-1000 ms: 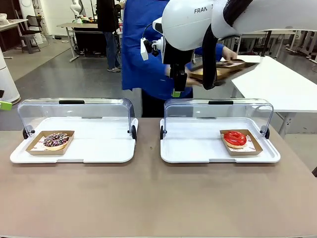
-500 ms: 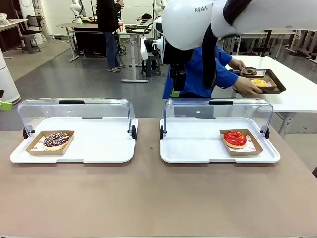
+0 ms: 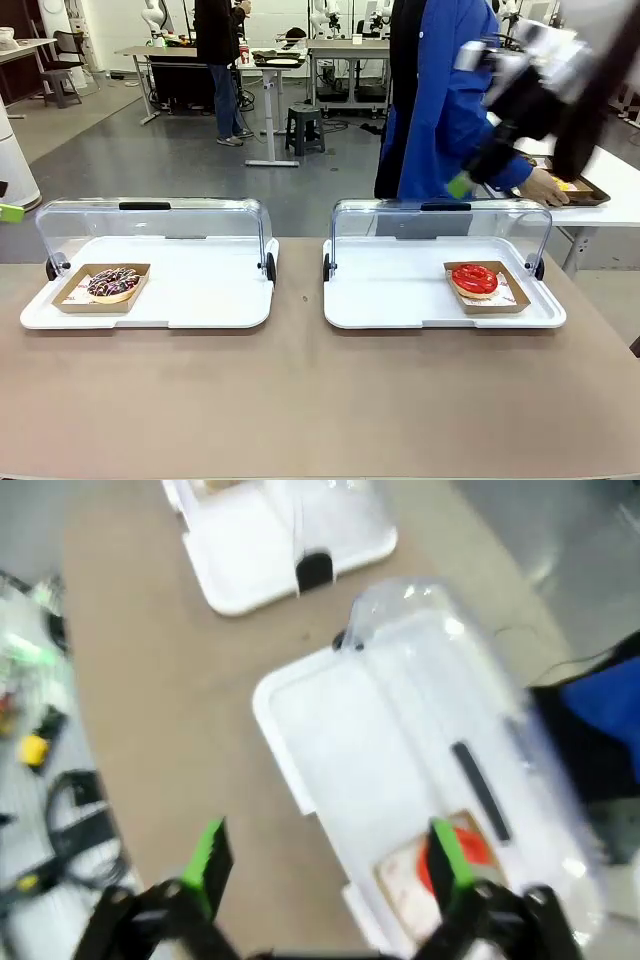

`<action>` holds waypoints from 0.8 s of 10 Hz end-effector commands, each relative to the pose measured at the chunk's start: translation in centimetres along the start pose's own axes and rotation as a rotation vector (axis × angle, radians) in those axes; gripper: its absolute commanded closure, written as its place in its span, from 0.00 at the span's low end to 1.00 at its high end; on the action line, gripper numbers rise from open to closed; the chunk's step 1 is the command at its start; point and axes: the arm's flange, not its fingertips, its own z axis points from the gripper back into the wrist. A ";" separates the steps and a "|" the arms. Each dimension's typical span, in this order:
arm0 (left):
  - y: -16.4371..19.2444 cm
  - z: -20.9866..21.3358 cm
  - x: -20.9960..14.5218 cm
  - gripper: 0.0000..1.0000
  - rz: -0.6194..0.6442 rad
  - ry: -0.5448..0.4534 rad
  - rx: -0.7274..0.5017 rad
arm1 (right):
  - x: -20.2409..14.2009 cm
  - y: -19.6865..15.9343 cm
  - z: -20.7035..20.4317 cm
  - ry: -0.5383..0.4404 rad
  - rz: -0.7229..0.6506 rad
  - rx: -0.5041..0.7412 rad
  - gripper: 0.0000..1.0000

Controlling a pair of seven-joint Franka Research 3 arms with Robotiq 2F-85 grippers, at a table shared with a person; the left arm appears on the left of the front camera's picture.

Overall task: Provide the desired donut to the person.
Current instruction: Place the picked Paper togo box onto the Handle tray extended by the person.

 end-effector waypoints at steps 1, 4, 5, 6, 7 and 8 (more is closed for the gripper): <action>0.0 0.0 -0.1 0.00 0.004 -0.009 -0.003 | -6.6 0.0 1.7 -0.215 -0.041 0.000 0.00; 0.0 0.0 -0.1 0.00 0.004 -0.009 -0.003 | -12.6 -1.1 3.4 -0.416 0.032 -0.006 0.00; 0.0 0.0 -0.1 0.00 0.004 -0.009 -0.003 | -13.5 -1.1 3.3 -0.458 0.084 0.005 0.00; 0.0 0.0 -0.1 0.00 0.004 -0.009 -0.003 | -13.9 -1.0 3.0 -0.455 0.118 0.010 0.00; 0.0 0.0 -0.1 0.00 0.004 -0.009 -0.003 | -14.3 -0.9 2.9 -0.442 0.143 0.001 0.00; 0.0 0.0 -0.1 0.00 0.004 -0.009 -0.003 | -14.8 -0.6 3.2 -0.449 0.148 -0.033 0.00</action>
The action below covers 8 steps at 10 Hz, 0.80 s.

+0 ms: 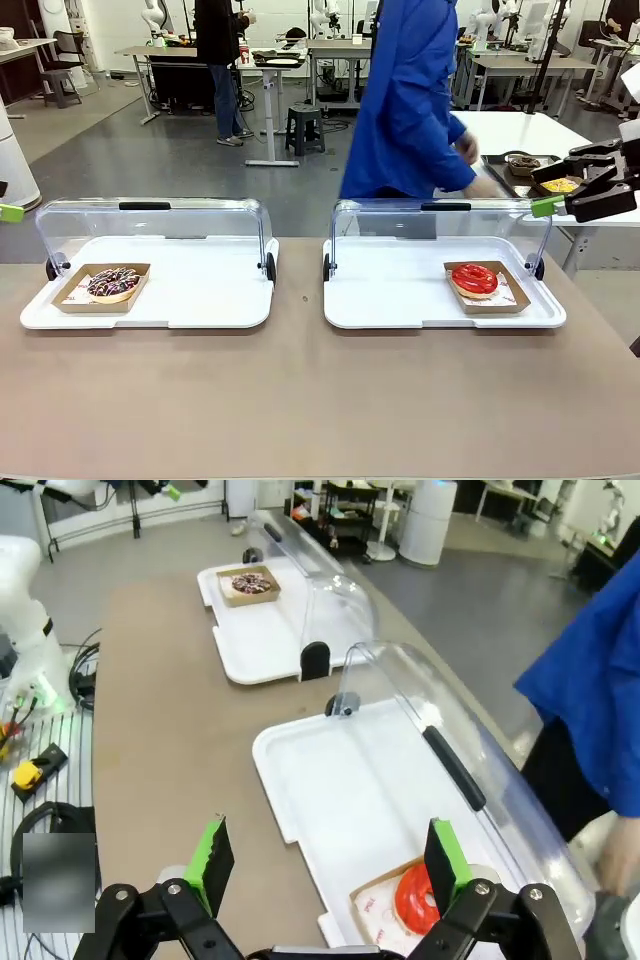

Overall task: Provide the desired donut to the person.
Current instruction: Place the picked Paper togo box onto the Handle tray extended by the person.

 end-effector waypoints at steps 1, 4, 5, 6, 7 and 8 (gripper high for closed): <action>0.0 0.0 -0.1 0.00 0.004 -0.010 -0.003 | -0.9 0.8 0.4 0.000 0.034 -0.033 0.00; 0.0 0.0 -0.1 0.00 0.004 -0.010 -0.003 | -1.2 1.1 0.5 0.040 0.044 -0.025 0.00; 0.0 0.0 -0.1 0.00 0.004 -0.010 -0.003 | -1.1 1.2 0.6 0.049 0.033 -0.075 0.00; 0.0 0.0 -0.1 0.00 0.004 -0.010 -0.003 | -1.1 1.5 1.0 0.055 0.033 -0.108 0.00; 0.0 0.0 -0.1 0.00 0.004 -0.010 -0.003 | -1.1 1.7 1.2 0.066 0.031 -0.121 0.00; 0.0 0.0 -0.1 0.00 0.004 -0.010 -0.003 | -1.1 1.7 1.4 0.059 0.032 -0.128 0.00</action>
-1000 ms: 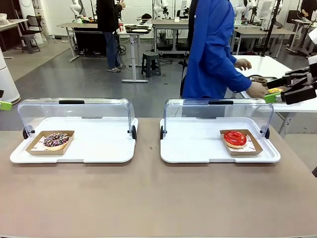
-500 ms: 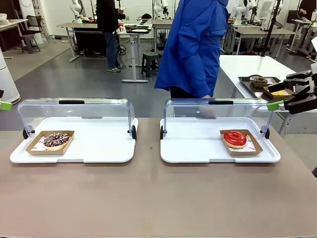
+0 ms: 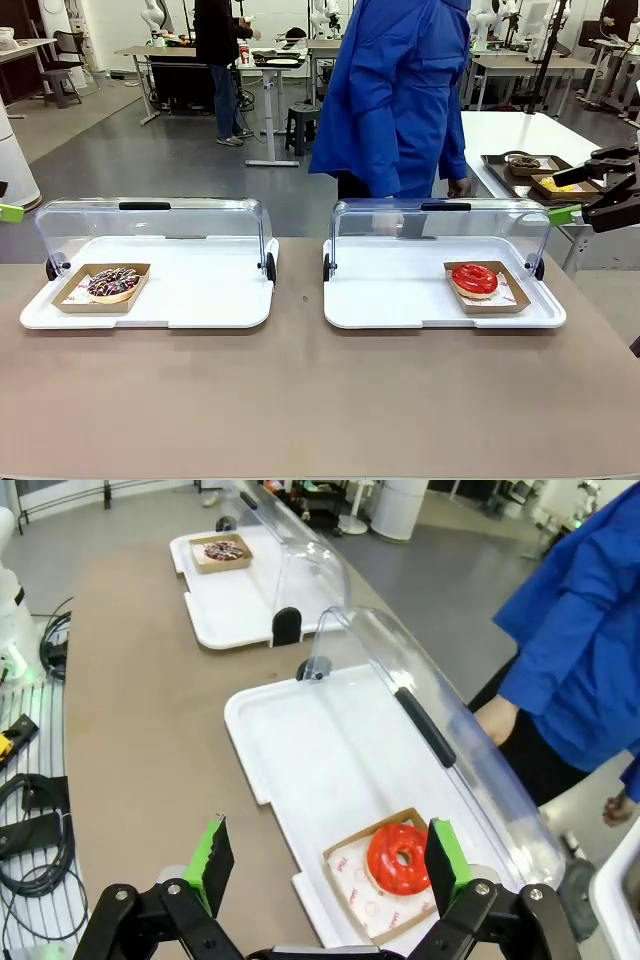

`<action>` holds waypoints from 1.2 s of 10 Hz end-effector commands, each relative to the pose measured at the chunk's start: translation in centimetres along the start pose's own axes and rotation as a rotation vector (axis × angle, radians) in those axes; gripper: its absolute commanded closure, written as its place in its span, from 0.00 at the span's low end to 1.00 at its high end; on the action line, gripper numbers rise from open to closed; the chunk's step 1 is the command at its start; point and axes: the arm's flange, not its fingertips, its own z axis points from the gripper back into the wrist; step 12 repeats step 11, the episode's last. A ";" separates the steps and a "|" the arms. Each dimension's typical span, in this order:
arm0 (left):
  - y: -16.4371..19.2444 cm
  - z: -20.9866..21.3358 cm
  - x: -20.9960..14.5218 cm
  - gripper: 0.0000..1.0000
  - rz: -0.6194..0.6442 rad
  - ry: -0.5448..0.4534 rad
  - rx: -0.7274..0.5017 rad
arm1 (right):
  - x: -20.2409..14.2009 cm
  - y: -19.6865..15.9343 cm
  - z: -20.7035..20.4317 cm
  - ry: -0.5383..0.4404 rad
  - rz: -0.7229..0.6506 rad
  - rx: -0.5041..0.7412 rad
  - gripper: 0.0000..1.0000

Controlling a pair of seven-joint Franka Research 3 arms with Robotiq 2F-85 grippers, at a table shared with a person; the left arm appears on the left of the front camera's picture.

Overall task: Provide the desired donut to the person.
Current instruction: Place the picked Paper togo box onto the Handle tray extended by the person.

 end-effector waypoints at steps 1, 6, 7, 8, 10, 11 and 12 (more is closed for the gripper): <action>0.0 0.0 -0.1 0.00 0.004 -0.010 -0.003 | -0.4 0.9 -0.5 -0.011 -0.011 -0.076 0.00; 0.0 0.0 -0.1 0.00 0.004 -0.010 -0.003 | 0.2 -0.4 0.6 0.002 -0.001 -0.051 0.00; 0.0 0.0 -0.1 0.00 0.004 -0.010 -0.003 | 0.2 -0.4 0.6 0.002 -0.001 -0.051 0.00; 0.0 0.0 -0.1 0.00 0.004 -0.010 -0.003 | 0.2 -0.4 0.6 0.002 -0.001 -0.051 0.00; 0.0 0.0 -0.1 0.00 0.004 -0.010 -0.003 | 0.2 -0.4 0.6 0.002 -0.001 -0.051 0.00; 0.0 0.0 -0.1 0.00 0.004 -0.010 -0.003 | 0.2 -0.4 0.6 0.002 -0.001 -0.051 0.00; 0.0 0.0 -0.1 0.00 0.004 -0.010 -0.003 | 0.2 -0.4 0.6 0.002 -0.001 -0.051 0.00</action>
